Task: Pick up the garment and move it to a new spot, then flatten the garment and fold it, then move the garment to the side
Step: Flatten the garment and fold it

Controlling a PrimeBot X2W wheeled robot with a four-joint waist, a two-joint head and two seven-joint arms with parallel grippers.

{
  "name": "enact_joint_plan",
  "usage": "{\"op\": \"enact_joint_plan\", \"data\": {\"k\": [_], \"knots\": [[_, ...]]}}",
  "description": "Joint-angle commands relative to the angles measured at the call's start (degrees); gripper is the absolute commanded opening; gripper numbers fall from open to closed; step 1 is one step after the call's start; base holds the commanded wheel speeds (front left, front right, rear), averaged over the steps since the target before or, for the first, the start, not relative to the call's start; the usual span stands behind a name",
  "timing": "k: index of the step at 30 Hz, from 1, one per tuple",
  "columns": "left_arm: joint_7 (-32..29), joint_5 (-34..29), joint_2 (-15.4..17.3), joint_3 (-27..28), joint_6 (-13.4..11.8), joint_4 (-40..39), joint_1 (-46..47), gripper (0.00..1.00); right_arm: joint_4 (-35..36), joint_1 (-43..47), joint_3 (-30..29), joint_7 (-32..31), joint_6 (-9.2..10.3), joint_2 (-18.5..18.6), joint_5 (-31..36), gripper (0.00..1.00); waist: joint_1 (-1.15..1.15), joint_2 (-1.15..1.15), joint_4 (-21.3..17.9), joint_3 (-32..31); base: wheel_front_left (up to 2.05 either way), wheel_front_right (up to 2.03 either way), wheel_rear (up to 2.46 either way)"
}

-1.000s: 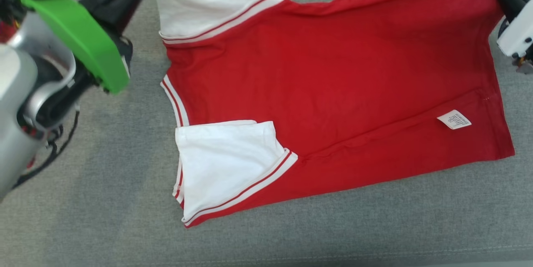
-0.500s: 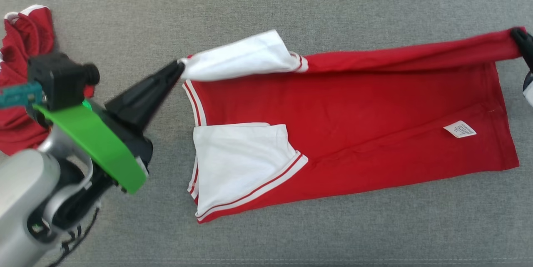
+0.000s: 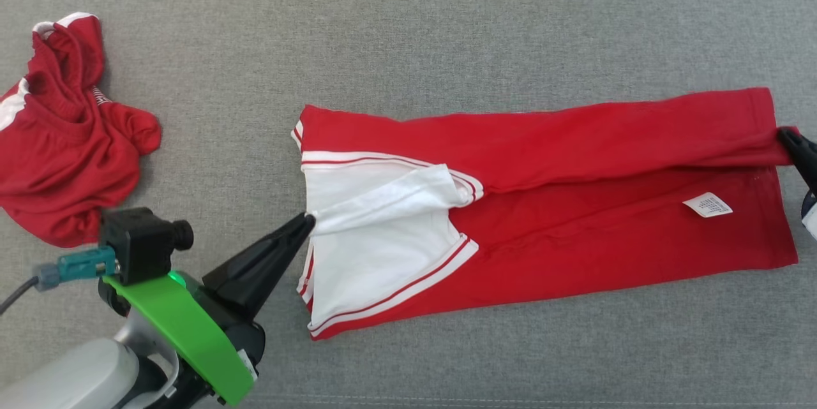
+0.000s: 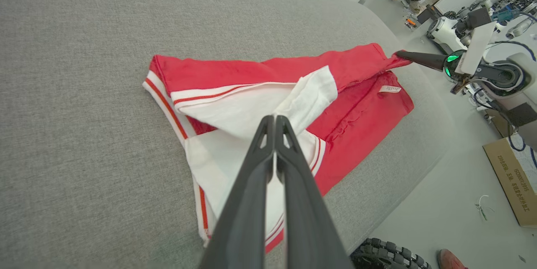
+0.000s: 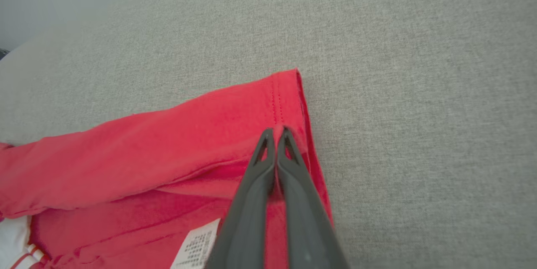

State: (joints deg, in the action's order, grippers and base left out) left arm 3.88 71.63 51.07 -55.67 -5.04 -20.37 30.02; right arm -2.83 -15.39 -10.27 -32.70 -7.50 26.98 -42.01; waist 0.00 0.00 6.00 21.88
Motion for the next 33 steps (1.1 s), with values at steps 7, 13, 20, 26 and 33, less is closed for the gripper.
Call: {"op": "enact_joint_plan", "data": {"k": [7,13,20,26,33], "knots": [[2.22,1.3,0.24,-0.82,-0.27,-0.13,-4.16,0.0,0.22,4.38,-0.9,0.2,0.02,0.15,-0.86,0.0,0.0,0.0,0.57,-0.91,0.0,0.0,0.0],[2.8,-4.76,-2.54,-3.75,-2.12,3.4,-3.93,0.0,-1.74,5.46,0.6,0.62,0.02,-0.32,0.28,0.25,0.0,0.0,0.68,-1.17,0.0,0.0,0.0],[6.35,-8.98,-8.38,-5.82,-6.14,9.47,-6.02,1.0,-4.13,6.07,2.02,5.4,0.02,-0.35,2.02,1.0,0.0,0.0,0.19,-4.18,0.0,0.0,0.0],[10.84,-10.76,-11.58,-1.58,-11.71,12.48,-10.5,1.0,-2.21,10.37,3.92,16.19,0.01,-0.31,5.21,1.0,0.0,0.0,-0.36,-8.77,0.0,0.0,0.0],[11.28,-21.42,-18.09,10.89,-15.82,12.88,-19.03,1.0,-3.39,13.89,8.31,30.19,0.01,-2.41,8.76,1.0,0.0,0.0,-1.09,-13.23,0.0,0.0,0.0]]}}
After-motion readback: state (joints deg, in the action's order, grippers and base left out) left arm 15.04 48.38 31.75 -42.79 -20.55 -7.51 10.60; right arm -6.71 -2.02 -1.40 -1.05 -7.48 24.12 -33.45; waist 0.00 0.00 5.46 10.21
